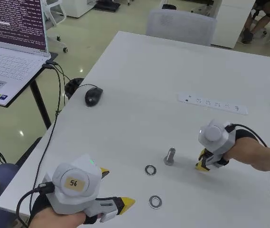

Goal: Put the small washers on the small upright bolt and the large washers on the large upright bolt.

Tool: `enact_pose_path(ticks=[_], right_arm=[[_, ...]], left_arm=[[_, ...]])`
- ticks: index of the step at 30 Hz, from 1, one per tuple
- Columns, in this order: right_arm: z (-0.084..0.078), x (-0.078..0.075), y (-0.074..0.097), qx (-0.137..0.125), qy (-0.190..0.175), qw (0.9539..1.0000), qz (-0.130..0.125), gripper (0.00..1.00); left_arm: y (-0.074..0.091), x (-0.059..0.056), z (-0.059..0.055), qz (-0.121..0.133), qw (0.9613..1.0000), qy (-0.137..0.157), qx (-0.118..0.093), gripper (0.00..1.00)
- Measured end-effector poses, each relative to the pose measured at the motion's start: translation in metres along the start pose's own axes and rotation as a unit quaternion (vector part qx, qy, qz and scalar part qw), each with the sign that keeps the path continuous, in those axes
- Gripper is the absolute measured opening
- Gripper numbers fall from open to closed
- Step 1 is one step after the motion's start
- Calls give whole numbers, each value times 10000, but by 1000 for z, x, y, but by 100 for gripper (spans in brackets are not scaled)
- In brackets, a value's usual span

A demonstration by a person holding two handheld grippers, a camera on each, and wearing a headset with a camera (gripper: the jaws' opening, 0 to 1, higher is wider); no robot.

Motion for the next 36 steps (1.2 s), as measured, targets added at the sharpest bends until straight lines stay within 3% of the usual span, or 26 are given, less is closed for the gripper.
enact_pose_path(ticks=[11,14,22,31,36], right_arm=[[1,-4,29,-471,-325,9980,-262,25],[5,-3,39,-834,-642,9938,-346,26],[-1,4,50,-1128,-1000,9878,-401,26],[6,25,52,-1513,-1309,9794,-280,26],[19,45,45,-1587,-1268,9791,-133,26]], left_arm=[[-2,-3,5,-57,9999,-67,-49,57],[-3,-4,6,-64,9999,-59,-76,57],[-4,-8,8,-116,9998,-104,-91,57],[-2,-9,8,-114,9998,-125,-109,57],[-2,-9,7,-119,9998,-124,-108,57]])
Point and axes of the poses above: the centre of the closed fingertips' face, and the gripper's own axes: y roughly backward along the fingers, x roughly to its left, z roughly out of its top, the point moved 2 cm from there along y, roughly backward along the fingers, and after that the axes turned 10 degrees about -y, right-handed, at the moved point
